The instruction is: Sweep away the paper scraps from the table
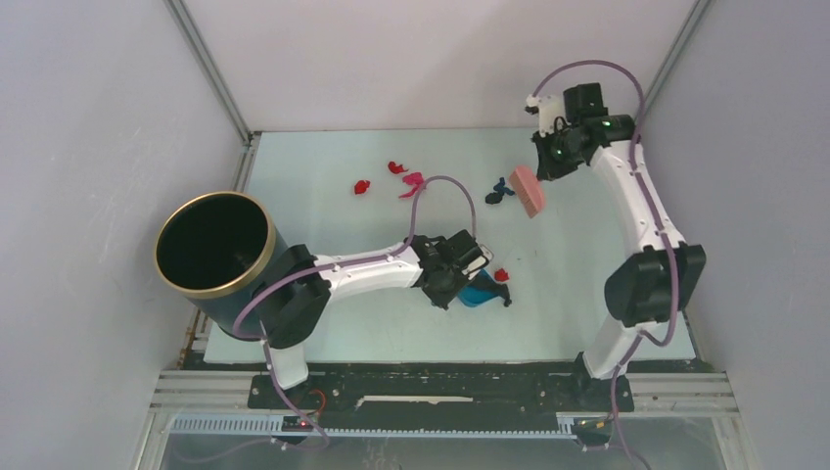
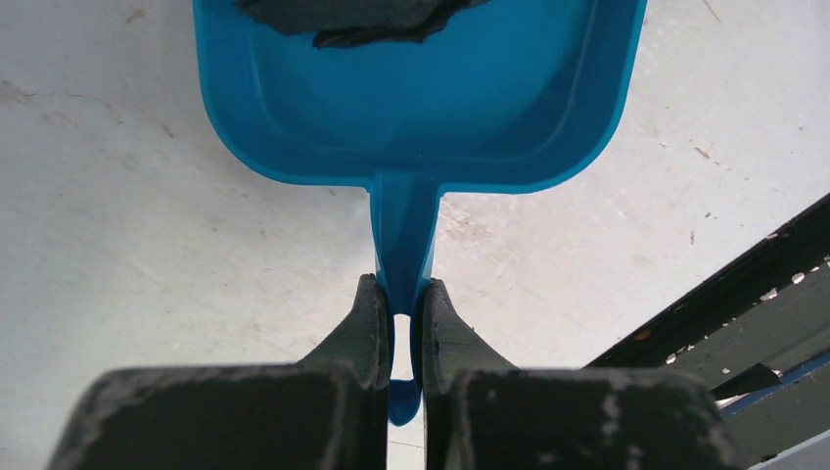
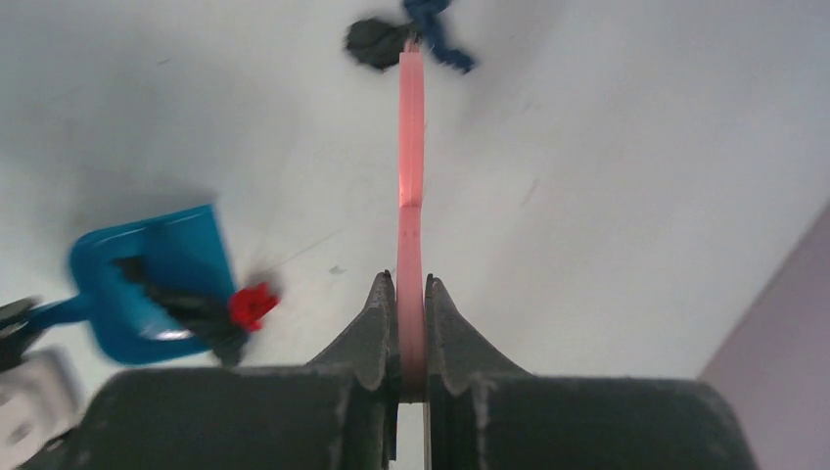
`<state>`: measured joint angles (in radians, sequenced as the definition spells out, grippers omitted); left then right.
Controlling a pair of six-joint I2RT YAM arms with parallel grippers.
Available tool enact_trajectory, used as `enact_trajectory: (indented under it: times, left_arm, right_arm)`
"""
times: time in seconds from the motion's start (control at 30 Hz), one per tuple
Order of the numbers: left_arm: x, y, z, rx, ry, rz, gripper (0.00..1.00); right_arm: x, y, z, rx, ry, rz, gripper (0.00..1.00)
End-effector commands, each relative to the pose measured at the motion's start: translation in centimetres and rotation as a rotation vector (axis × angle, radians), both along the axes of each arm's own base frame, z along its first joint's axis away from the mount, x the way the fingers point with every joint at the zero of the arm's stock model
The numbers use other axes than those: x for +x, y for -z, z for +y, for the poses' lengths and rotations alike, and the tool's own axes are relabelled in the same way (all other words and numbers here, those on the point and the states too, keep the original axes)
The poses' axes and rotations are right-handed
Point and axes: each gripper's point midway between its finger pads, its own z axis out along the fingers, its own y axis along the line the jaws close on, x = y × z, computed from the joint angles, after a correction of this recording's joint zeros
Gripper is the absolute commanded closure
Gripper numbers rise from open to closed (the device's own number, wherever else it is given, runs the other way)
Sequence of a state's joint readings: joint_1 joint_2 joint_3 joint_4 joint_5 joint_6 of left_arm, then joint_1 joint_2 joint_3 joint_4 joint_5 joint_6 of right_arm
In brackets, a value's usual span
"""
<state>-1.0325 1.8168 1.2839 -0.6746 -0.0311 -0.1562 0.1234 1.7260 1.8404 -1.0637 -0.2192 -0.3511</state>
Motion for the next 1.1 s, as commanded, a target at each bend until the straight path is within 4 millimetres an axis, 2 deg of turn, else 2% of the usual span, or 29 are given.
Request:
enact_trajectory:
  times: [0.0, 0.13, 0.23, 0.33, 0.47, 0.6, 0.77, 0.87, 1.0, 1.07]
  left_arm:
    - [0.8, -1.4, -0.3, -0.052, -0.035, -0.007, 1.0]
    - [0.7, -1.2, -0.1, -0.04, -0.024, 0.001, 0.95]
    - [0.1, -0.8, -0.3, -0.039, -0.007, 0.039, 0.98]
    - [-0.1, -0.5, -0.1, -0.02, 0.004, 0.05, 1.0]
    - [-0.3, -0.3, 0.0, -0.015, 0.009, 0.061, 1.0]
    - [-0.3, -0.2, 0.1, -0.008, 0.009, 0.066, 1.0]
    - [-0.5, -0.1, 0.4, 0.01, 0.015, 0.078, 1.0]
    - [-0.7, 0.0, 0.5, 0.009, 0.017, 0.102, 1.0]
    - [-0.8, 0.4, 0.9, 0.024, -0.003, 0.134, 1.0]
    - [-0.7, 0.3, 0.9, 0.025, -0.008, 0.138, 1.0]
  right_arm:
    - [7.0, -0.2, -1.6, -0.254, 0.049, -0.194, 1.0]
    - [11.6, 1.0, -0.3, -0.372, 0.024, -0.276, 1.0]
    - [13.7, 2.4, 1.1, -0.433, -0.028, -0.298, 1.0]
    - [15.1, 3.3, 2.6, -0.506, -0.096, -0.328, 1.0]
    - [15.4, 4.9, 4.5, -0.565, -0.206, -0.344, 1.0]
    - [13.3, 6.5, 5.9, -0.562, -0.349, -0.321, 1.0]
    - [6.9, 9.7, 7.4, -0.444, -0.557, -0.159, 1.0]
    - [3.3, 11.1, 7.0, -0.436, -0.604, -0.07, 1.0]
    - [-1.6, 11.6, 6.4, -0.416, -0.629, -0.003, 1.0]
    - [-3.2, 11.1, 6.3, -0.389, -0.61, 0.008, 1.0]
